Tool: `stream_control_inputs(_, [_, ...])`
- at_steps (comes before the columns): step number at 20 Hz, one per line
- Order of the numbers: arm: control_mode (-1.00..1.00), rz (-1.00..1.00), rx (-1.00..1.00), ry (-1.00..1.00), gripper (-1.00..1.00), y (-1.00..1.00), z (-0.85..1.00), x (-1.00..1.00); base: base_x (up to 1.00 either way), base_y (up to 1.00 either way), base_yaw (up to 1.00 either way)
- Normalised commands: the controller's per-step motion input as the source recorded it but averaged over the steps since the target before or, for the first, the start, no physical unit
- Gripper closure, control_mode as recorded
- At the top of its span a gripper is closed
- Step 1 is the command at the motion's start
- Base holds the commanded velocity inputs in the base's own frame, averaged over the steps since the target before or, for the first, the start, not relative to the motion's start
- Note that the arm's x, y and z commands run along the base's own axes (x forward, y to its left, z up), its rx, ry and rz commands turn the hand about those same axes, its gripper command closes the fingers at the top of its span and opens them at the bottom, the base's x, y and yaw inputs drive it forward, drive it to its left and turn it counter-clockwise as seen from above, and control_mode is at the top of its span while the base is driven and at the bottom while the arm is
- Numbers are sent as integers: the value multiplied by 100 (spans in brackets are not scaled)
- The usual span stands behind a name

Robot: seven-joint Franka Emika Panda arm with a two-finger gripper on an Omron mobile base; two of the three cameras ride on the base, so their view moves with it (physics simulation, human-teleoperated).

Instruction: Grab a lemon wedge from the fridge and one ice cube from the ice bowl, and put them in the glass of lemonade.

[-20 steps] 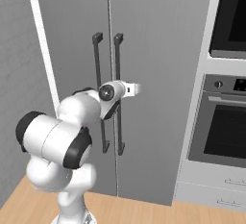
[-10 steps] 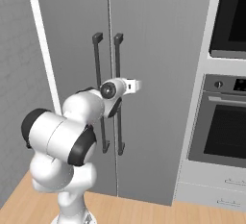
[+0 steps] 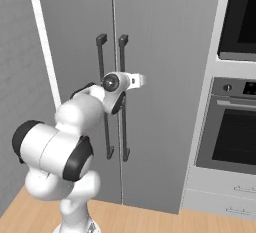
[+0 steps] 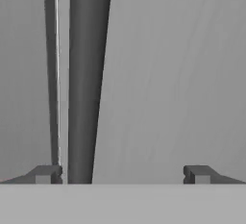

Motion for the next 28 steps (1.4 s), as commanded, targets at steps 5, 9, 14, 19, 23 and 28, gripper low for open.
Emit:
stream_control_inputs(5, [-100,5,0,6,-100,37,18,-22,0,0,0])
stream_control_inputs(9, [-100,0,0,10,-100,0,1,37,0,0,0])
stream_control_inputs(14, [-100,0,0,11,-100,-12,-19,100,0,0,0])
stream_control_inputs(19, [-100,0,0,1,-100,-44,-25,89,0,0,0])
stream_control_inputs(23, [-100,0,0,-9,100,-48,-38,78,0,0,0])
stream_control_inputs(28, [-100,0,0,10,100,-6,-3,-9,0,0,0])
